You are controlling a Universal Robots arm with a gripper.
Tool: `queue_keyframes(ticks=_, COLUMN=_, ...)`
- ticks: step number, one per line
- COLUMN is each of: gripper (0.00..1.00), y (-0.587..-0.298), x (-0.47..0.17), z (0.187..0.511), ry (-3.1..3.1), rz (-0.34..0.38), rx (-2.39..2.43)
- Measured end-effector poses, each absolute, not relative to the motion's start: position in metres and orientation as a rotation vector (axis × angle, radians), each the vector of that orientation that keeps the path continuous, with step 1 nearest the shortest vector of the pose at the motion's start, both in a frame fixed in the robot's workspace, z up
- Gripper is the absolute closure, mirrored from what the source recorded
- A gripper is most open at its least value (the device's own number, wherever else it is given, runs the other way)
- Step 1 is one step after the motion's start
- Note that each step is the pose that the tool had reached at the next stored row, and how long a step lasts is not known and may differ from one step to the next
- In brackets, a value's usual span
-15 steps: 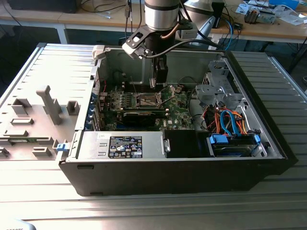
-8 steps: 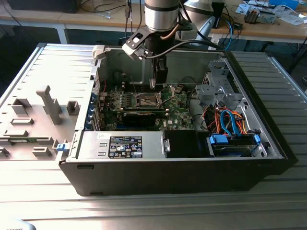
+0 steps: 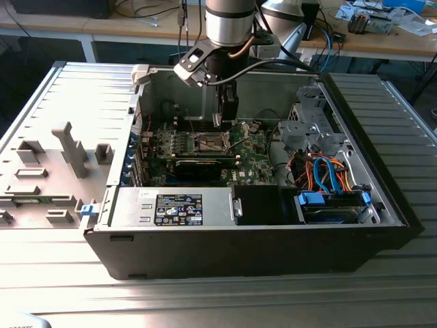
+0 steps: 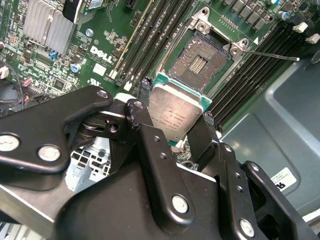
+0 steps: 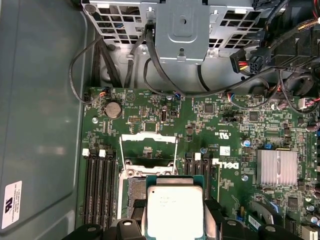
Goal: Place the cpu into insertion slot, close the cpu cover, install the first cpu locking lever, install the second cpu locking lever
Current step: 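Place the cpu into insertion slot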
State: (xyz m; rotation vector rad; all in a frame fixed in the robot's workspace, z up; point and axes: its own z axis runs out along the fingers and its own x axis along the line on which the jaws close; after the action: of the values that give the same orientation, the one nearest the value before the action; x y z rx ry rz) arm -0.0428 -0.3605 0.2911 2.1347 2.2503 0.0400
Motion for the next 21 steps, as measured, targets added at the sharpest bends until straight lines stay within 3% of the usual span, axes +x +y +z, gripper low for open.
queue_keyframes(ticks=21, gripper=0.46, y=-0.3605, x=-0.0429, z=0.2859, ry=2.250, rz=0.040, rx=2.135)
